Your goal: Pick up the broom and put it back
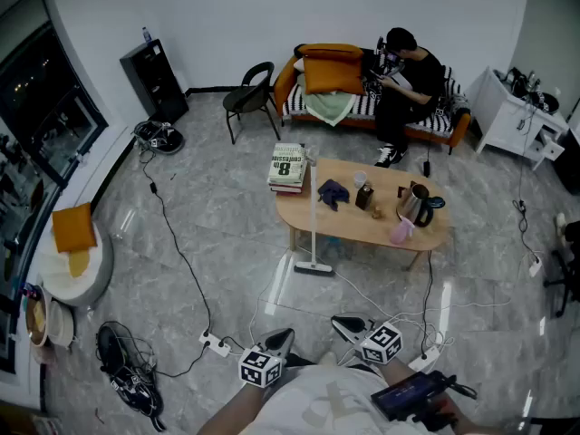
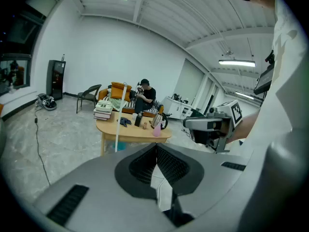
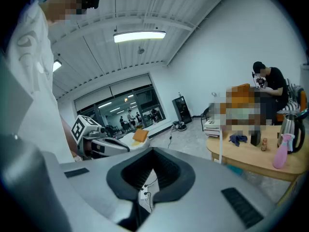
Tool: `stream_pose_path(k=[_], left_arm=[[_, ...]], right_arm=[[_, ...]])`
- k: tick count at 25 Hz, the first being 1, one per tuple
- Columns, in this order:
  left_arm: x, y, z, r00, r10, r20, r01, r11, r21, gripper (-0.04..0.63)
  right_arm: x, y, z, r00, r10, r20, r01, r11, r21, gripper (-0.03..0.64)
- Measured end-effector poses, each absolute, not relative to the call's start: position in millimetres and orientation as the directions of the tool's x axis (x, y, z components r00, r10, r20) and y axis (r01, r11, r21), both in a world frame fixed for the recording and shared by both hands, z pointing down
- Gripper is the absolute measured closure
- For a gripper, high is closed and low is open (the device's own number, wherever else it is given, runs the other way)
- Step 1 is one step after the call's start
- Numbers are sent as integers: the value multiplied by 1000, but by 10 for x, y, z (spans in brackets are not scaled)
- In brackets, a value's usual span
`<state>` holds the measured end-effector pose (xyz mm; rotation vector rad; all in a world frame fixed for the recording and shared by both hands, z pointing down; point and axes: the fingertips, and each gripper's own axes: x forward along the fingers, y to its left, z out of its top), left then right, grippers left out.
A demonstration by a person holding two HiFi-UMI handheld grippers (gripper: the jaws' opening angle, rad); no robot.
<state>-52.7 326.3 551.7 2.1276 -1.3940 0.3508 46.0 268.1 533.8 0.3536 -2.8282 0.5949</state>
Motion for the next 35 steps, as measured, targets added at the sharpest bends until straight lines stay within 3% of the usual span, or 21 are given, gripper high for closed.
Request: stream_pose_path(k=[19, 35], left_arm=[[-515, 3119, 5337, 431, -765, 478, -900, -328, 287, 583], [-469, 2761, 5433, 507, -702, 500, -861, -401, 312, 583]], right_arm=[[624, 2572, 5336, -922, -263, 285, -356, 864, -356, 600], [805, 2328, 5462, -876, -342, 342, -461, 801, -382, 600]])
